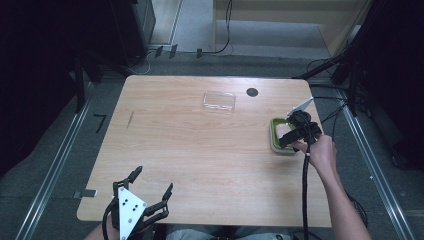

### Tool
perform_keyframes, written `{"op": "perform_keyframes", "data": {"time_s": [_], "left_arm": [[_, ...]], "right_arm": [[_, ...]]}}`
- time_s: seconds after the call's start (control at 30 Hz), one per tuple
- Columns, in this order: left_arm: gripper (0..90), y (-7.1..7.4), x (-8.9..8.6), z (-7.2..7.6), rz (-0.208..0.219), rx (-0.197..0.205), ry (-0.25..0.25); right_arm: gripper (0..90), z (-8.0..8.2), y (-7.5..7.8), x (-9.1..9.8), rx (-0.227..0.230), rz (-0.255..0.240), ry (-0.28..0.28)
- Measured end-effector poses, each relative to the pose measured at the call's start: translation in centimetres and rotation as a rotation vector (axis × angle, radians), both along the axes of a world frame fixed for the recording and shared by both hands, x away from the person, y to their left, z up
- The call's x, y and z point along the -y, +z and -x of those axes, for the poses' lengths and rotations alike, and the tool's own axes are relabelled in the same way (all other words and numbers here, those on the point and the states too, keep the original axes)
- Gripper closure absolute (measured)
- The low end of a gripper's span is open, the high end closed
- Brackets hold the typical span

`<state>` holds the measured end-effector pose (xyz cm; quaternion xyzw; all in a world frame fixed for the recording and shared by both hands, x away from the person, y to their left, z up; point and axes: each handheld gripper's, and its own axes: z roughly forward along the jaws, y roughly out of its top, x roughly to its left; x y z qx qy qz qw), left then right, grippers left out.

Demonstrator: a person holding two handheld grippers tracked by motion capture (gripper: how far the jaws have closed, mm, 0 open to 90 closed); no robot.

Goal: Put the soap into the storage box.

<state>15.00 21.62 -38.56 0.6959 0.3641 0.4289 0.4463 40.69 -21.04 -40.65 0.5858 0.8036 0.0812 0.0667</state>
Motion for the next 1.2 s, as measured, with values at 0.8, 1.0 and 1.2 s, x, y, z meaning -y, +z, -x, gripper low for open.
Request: {"op": "perform_keyframes", "data": {"time_s": [0.8,1.0,1.2], "left_arm": [[13.9,0.0,0.1,0.0,0.001,0.002,-0.001],[13.9,0.0,0.0,0.0,0.002,0.001,0.0],[13.9,0.0,0.1,0.0,0.002,0.003,-0.001]], "right_arm": [[13.7,9.2,-2.8,-1.3,-0.097,0.049,0.179],[13.3,11.2,-4.1,-0.8,-0.119,0.072,0.194],[13.0,12.1,-4.8,-0.1,-0.139,0.082,0.199]]}}
